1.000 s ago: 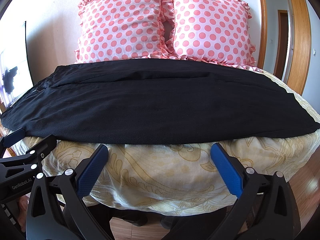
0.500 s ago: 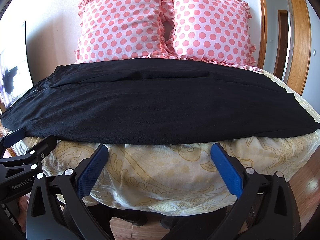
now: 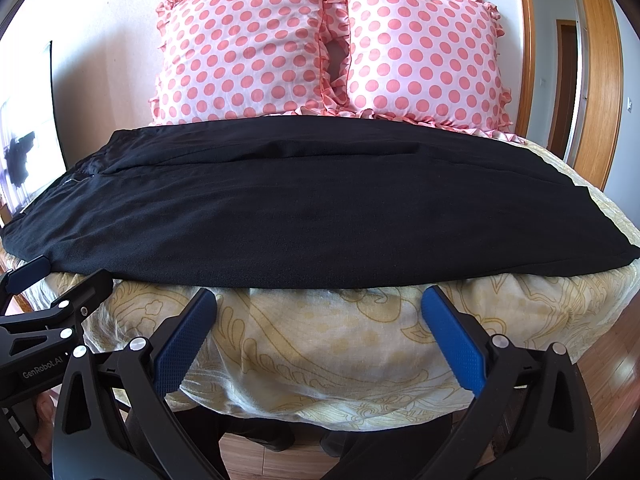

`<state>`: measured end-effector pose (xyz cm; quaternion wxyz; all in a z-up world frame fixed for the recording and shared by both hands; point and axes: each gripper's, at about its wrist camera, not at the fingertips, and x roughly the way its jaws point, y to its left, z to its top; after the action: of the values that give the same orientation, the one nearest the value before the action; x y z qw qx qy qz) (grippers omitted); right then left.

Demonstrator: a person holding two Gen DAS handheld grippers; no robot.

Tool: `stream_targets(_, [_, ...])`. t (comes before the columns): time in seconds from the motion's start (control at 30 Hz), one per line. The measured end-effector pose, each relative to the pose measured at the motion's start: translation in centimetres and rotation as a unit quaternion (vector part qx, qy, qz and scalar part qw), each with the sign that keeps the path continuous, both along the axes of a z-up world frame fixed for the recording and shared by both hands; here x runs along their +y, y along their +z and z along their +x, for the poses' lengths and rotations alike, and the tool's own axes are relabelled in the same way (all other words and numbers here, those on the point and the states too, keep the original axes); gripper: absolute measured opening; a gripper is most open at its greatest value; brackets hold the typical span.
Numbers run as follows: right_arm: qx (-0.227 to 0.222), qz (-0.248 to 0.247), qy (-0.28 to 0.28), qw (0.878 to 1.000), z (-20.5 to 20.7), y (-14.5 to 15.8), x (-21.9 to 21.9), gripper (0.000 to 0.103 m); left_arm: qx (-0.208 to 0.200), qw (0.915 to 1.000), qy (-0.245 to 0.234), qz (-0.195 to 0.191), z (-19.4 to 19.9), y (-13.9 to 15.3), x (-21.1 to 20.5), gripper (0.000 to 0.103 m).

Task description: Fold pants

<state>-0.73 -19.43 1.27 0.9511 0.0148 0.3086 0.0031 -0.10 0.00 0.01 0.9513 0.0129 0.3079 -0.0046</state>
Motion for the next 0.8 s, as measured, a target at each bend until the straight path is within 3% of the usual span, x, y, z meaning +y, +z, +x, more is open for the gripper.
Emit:
stream_targets(0.27, [0.012, 0.009, 0.031, 0.999, 0.2, 0.1, -1.2, 0.102, 0.006, 0.9999, -0.009, 0.0, 0.0, 0.1, 0.1, 0.101])
stream_targets(0.43, [-0.024, 0.063, 0.017, 0.998, -0.1, 3.5, -5.6, 0.102, -0.021, 0.9996, -0.016, -0.003, -1.6, 3.2, 0.8, 0.101])
stream_targets(0.53, [-0.05, 0.098, -0.021, 0.994, 1.5, 7.1, -10.3, 0.102, -0.049, 0.9987, -0.014, -0.006, -1.2, 4.9, 1.6, 0.101])
stream_targets(0.63, [-0.038, 0.137, -0.073, 0.987, 5.7, 9.7, -15.3, 0.102, -0.077, 0.9966, 0.004, -0.03, 0.2, 6.4, 2.7, 0.101])
stream_targets(0.8, [0.035, 0.099, -0.211, 0.972, 16.6, 10.9, -22.2, 0.102, -0.063, 0.9944, 0.016, -0.084, 2.9, 6.7, 4.8, 0.101])
